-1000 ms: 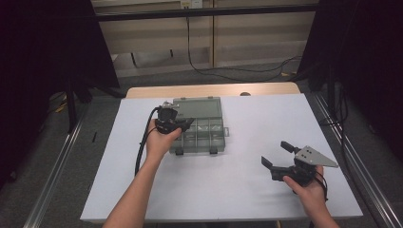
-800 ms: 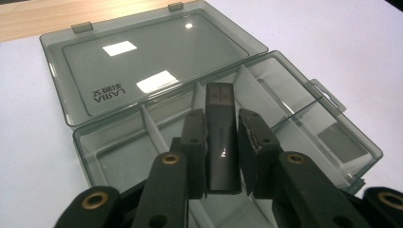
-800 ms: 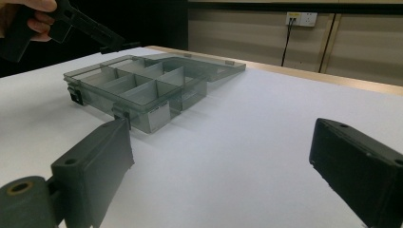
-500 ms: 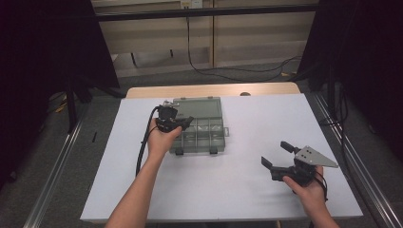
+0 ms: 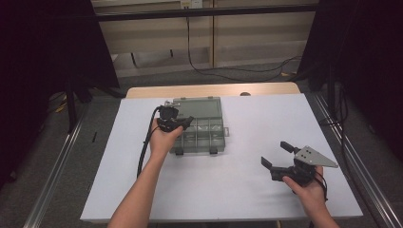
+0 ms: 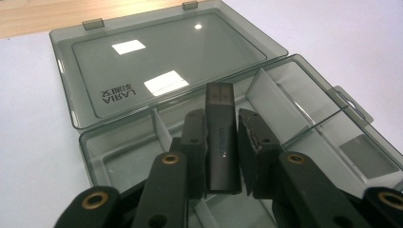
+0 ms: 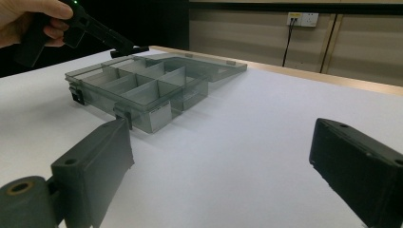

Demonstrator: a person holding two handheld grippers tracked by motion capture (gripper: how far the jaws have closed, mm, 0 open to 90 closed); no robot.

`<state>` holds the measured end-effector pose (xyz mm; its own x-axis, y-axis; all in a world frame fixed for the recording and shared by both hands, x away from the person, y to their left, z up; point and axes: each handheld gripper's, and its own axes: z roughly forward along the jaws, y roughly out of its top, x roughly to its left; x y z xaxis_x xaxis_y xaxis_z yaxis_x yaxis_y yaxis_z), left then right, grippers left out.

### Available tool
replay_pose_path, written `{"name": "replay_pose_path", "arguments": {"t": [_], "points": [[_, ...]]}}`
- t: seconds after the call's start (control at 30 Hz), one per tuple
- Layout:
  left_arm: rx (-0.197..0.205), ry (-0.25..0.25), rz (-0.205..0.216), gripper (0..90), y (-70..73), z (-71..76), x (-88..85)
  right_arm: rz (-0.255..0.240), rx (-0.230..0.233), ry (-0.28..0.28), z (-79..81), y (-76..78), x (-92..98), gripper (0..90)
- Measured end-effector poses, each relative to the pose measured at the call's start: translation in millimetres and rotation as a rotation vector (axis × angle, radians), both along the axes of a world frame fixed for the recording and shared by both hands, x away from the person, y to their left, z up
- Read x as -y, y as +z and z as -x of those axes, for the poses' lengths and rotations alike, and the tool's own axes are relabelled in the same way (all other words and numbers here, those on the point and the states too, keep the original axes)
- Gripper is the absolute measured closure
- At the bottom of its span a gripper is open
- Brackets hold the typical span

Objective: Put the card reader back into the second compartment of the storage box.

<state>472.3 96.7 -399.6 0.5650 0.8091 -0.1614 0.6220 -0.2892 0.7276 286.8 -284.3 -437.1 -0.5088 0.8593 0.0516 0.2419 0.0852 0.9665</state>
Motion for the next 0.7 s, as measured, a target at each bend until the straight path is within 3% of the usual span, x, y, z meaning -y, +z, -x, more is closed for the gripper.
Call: {"name": "replay_pose_path", "arguments": {"t": [0.7], "points": [[0.005, 0.033, -0.019, 73.7, -10.6, -6.1, 8.6, -0.005, 0.002, 0.003, 0.0, 0.1, -0.2, 6.4]]}}
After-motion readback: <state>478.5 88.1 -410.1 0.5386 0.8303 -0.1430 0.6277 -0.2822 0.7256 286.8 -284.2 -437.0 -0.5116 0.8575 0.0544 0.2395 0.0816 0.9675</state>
